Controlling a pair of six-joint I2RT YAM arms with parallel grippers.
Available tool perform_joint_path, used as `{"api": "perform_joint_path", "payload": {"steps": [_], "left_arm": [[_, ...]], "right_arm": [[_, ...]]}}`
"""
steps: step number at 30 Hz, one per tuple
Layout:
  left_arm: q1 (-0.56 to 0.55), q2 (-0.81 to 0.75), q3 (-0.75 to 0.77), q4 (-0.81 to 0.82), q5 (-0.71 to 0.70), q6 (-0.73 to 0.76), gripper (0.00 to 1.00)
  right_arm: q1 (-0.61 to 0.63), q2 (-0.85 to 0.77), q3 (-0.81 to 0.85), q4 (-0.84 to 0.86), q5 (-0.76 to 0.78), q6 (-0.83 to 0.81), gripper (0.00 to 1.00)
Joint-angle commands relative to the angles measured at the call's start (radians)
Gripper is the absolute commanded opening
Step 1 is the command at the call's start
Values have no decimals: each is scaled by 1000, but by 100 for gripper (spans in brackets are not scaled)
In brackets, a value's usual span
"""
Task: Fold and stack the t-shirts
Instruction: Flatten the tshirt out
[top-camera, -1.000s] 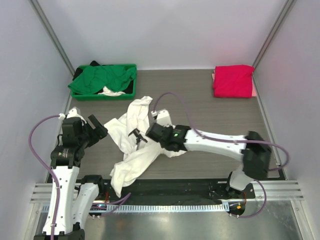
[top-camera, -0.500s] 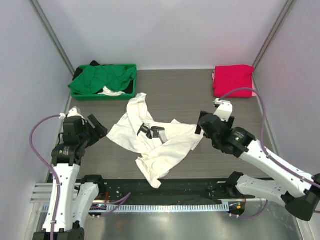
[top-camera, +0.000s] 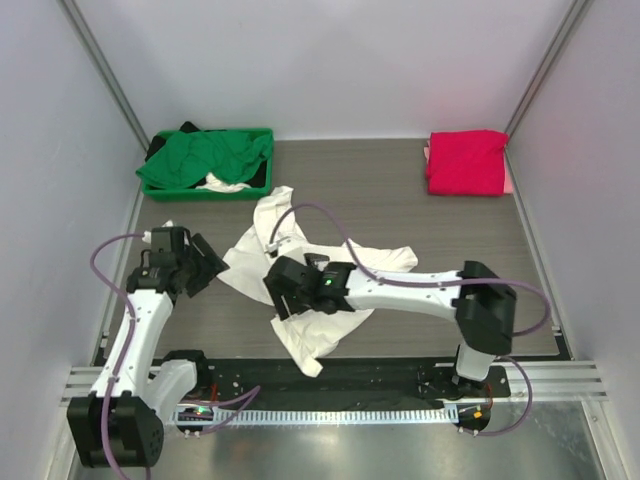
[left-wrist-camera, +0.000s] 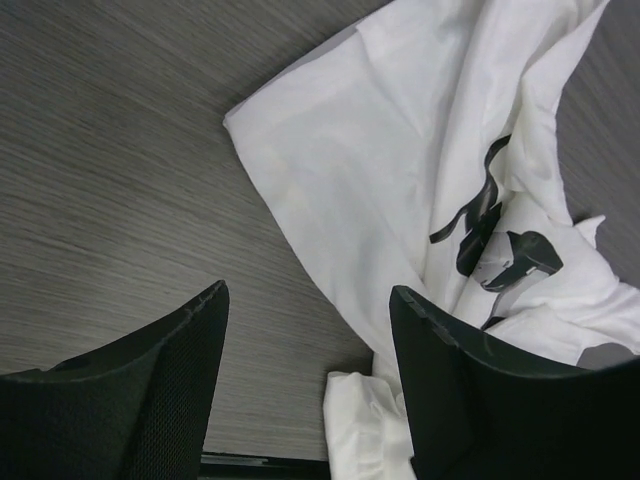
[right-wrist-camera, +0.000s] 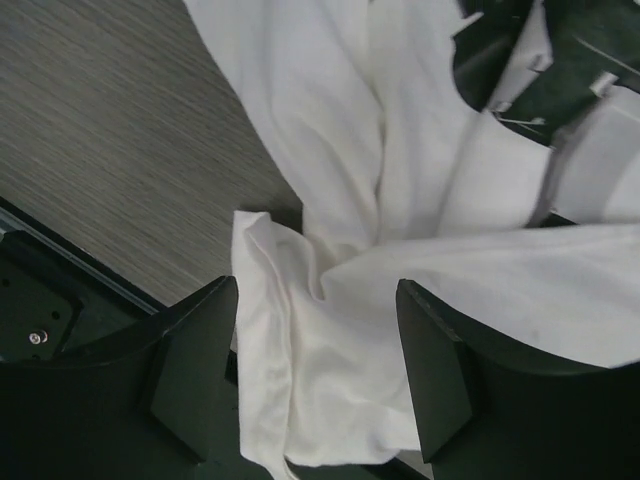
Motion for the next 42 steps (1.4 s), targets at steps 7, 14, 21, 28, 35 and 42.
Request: {"api": "perform_joint_path", "payload": {"steps": [7,14,21,28,35,42], "left_arm": [[1,-148,27,22,-82,-14,70],[1,-139,28,25,-82,-10,70],[-1,-148,25,25,-82,-10,70],[1,-147,22,23,-119,-19,70],[1,-137,4,34,-154,-43,69],[1,-69,-128,199,-114,-116,64]], "right_arm": [[40,236,206,40,-124,-118,64],[50,308,206,38,-142,-104,57],[51,325,209,40,-125,-99,20],[36,175,246,-124,71,-104,1],[-45,-243,190,-373,373,-9,1],[-144,-696,1,-526,478,189,1]]}}
